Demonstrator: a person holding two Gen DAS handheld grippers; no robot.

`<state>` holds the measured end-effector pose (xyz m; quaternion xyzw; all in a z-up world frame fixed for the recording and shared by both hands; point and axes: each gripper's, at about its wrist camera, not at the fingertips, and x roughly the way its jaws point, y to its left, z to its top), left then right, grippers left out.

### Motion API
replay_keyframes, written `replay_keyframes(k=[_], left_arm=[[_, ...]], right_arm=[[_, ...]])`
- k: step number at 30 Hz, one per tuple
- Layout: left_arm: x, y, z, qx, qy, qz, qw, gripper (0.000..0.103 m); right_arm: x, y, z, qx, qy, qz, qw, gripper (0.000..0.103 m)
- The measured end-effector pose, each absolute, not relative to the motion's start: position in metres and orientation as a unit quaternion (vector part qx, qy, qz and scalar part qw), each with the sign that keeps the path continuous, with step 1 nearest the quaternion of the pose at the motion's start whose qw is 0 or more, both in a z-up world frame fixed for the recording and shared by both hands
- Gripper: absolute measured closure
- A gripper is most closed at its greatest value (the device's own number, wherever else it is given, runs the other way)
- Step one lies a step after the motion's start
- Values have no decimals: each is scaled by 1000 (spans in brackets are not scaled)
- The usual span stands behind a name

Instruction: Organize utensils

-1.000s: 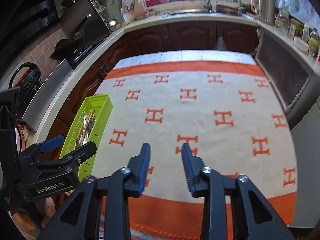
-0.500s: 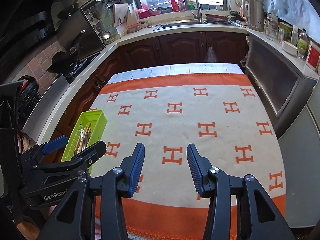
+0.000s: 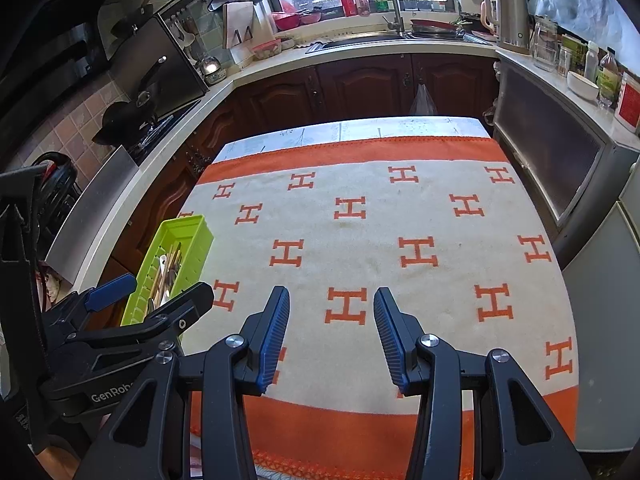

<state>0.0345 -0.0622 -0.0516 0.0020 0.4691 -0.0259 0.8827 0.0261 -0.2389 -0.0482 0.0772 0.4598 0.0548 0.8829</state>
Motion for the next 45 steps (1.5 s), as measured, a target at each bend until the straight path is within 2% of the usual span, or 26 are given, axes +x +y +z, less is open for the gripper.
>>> replay_keyframes(k=[45], left_arm=[[30, -61, -55, 7, 474, -23, 880, 1]], right_arm=[[25, -238, -53, 77, 459, 57, 883, 58]])
